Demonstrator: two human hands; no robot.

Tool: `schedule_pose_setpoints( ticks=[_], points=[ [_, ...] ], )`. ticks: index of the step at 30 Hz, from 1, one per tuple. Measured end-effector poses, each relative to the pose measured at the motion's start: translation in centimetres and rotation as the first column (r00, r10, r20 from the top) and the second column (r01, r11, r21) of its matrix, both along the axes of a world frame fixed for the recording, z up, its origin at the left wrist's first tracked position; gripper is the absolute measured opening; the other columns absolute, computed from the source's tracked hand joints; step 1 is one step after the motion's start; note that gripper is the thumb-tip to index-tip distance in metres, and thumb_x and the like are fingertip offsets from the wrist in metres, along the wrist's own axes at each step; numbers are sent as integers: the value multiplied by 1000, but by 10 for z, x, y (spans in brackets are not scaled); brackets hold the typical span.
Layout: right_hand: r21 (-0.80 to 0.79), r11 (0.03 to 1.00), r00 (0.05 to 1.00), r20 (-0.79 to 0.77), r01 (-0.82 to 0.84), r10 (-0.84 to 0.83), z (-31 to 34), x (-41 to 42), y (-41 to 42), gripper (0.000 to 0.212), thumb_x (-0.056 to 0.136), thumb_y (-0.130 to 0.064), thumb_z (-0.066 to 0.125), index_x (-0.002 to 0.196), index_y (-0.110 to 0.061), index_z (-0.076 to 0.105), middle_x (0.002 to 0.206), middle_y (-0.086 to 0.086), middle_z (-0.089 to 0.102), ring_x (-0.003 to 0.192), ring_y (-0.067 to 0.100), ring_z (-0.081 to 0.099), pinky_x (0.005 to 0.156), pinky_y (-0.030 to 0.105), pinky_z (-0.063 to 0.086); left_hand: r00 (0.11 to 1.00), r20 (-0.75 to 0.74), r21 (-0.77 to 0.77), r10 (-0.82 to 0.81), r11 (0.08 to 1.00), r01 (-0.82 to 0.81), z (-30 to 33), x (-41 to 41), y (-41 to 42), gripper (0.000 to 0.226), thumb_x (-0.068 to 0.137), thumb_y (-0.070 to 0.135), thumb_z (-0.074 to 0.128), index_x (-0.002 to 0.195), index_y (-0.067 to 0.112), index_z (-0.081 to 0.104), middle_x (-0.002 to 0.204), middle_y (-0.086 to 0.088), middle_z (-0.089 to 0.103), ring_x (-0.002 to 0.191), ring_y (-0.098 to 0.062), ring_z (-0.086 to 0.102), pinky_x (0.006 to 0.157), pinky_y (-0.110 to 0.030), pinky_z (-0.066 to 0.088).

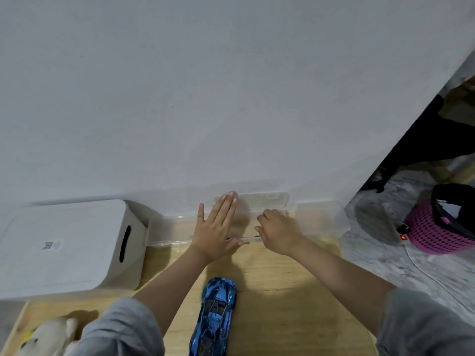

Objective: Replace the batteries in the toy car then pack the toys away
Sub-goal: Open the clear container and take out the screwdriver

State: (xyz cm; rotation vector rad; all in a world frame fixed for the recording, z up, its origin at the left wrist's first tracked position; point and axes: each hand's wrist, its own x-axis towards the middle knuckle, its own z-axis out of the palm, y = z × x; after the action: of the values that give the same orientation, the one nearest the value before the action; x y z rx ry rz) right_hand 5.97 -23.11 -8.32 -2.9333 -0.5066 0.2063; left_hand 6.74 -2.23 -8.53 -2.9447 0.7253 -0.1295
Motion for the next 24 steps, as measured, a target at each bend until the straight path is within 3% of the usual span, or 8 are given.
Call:
schedule_pose_setpoints(
  ticks=[4,9,16,19,24],
  points=[
    [25,999,999,-10,47,-47,-9,-1,2,35,99,-33,32,111,-11,57,116,6,50,110,26,46,85,37,39,996,29,-6,-79,997,80,-1,2,9,97,82,74,29,150,7,11,160,-6,5,147,-21,11,107,-62,23],
    [-30,998,993,-105,52,-55,-7,2,5,39,99,-36,26,107,-14,57,112,4,56,109,25,49,87,36,38,984,87,33,-153,988,150,1,9,17,98,80,73,31,150,7,13,159,-6,4,145,-20,16,104,-62,24],
    [56,998,967,-255,-7,21,-5,9,10,46,100,-41,21,97,-15,58,90,0,52,90,22,55,75,37,43,981,135,9,-140,990,140,-2,7,15,101,78,75,38,150,8,11,159,-5,-7,145,-19,16,104,-60,24],
    [102,995,949,-311,-21,52,-6,11,10,45,100,-41,22,81,-18,55,81,0,51,82,23,56,74,38,46,981,140,17,-136,991,135,-1,7,15,103,78,75,38,150,8,9,159,-5,-10,145,-19,14,105,-60,24],
    [181,982,949,-316,60,0,-8,22,18,38,92,-39,38,65,-14,49,69,6,58,67,23,54,59,32,40,984,120,24,-131,991,129,0,6,16,104,78,76,37,151,9,7,160,-5,-4,145,-19,14,105,-60,21]
  ],
)
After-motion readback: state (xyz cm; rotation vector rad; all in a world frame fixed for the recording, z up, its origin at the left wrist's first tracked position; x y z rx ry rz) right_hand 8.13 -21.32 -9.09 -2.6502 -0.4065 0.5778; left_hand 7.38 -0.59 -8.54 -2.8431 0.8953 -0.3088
